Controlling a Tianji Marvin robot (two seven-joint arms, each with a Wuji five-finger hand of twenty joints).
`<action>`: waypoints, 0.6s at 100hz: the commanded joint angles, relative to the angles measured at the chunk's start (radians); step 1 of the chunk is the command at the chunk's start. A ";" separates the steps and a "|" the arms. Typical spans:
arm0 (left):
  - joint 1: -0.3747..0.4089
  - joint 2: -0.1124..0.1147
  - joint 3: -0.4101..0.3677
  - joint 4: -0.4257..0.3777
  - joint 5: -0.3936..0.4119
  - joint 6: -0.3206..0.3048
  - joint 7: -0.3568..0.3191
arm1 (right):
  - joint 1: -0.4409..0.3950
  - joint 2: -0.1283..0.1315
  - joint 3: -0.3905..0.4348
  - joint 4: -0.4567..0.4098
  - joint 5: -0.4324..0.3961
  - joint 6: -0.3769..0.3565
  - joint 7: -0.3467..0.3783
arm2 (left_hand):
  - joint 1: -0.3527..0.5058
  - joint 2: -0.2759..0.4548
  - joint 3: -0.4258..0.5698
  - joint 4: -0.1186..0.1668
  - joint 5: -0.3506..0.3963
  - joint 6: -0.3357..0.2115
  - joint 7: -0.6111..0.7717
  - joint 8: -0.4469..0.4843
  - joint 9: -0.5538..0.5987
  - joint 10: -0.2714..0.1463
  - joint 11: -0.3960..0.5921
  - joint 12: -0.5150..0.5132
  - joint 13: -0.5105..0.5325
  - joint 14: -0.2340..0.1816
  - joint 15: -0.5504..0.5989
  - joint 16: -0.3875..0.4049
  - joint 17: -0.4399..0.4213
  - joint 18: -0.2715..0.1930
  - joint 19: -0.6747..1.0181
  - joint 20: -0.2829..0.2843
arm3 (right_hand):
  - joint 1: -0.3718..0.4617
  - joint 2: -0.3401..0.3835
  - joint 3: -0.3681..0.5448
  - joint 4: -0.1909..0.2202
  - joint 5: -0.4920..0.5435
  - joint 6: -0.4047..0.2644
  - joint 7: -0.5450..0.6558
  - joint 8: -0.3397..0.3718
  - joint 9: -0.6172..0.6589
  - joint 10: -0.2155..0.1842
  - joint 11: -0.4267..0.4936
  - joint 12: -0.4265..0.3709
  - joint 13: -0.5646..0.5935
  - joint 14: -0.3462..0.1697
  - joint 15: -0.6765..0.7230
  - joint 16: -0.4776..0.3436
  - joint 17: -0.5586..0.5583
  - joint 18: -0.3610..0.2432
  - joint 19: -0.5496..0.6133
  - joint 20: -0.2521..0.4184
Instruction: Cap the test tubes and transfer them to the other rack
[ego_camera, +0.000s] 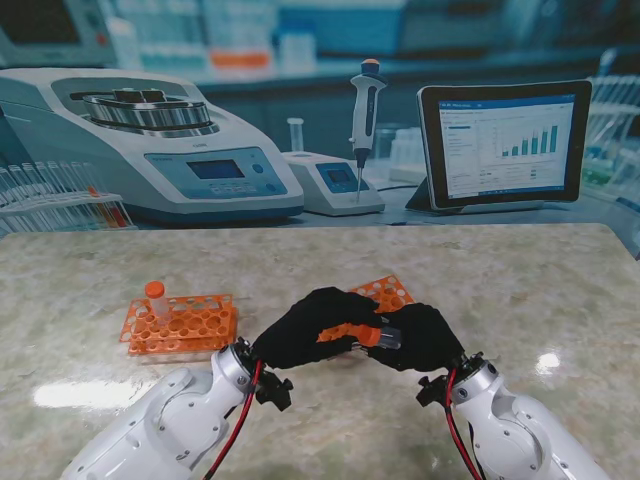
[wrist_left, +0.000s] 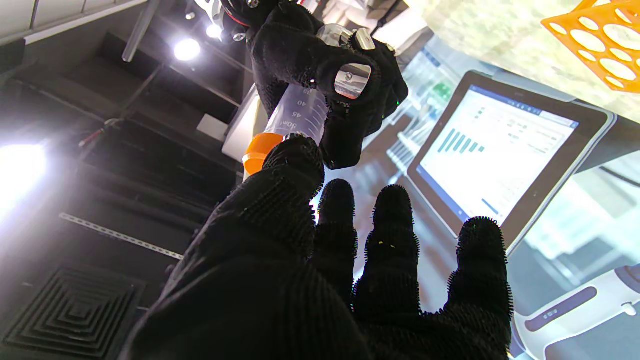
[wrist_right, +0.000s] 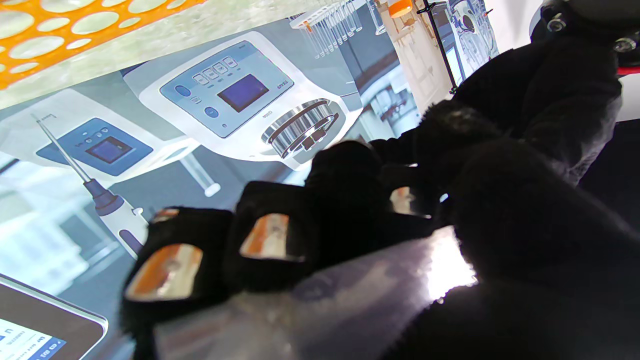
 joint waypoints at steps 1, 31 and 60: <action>0.003 0.003 0.000 -0.008 -0.002 -0.001 -0.010 | -0.004 -0.004 -0.003 -0.008 0.002 0.002 0.002 | 0.119 0.204 0.153 0.066 0.111 -0.113 0.143 0.029 -0.034 -0.028 -0.014 -0.024 -0.029 -0.009 -0.016 -0.017 -0.015 -0.007 -0.041 -0.009 | 0.028 0.037 0.001 -0.004 0.008 -0.087 0.054 0.027 0.042 0.006 -0.002 0.011 0.027 -0.067 0.174 0.061 0.076 -0.114 0.308 0.046; 0.009 0.009 -0.011 -0.020 -0.017 -0.008 -0.035 | -0.005 -0.003 -0.004 -0.009 0.003 0.003 0.005 | 0.119 0.186 0.111 0.058 0.087 -0.104 0.124 0.020 -0.044 -0.023 -0.020 -0.025 -0.038 -0.005 -0.020 -0.019 -0.019 -0.004 -0.058 -0.001 | 0.029 0.035 0.000 -0.005 0.008 -0.088 0.054 0.027 0.042 0.007 -0.003 0.012 0.027 -0.067 0.174 0.061 0.076 -0.114 0.308 0.046; 0.012 0.015 -0.021 -0.027 -0.027 -0.014 -0.057 | -0.005 -0.003 -0.004 -0.009 0.004 0.003 0.008 | 0.055 0.158 -0.068 0.083 0.055 -0.077 0.070 -0.008 -0.062 -0.018 -0.030 -0.028 -0.050 0.004 -0.026 -0.023 -0.024 -0.001 -0.079 0.010 | 0.029 0.036 -0.001 -0.005 0.008 -0.089 0.053 0.027 0.041 0.007 -0.004 0.012 0.027 -0.067 0.174 0.061 0.076 -0.114 0.308 0.046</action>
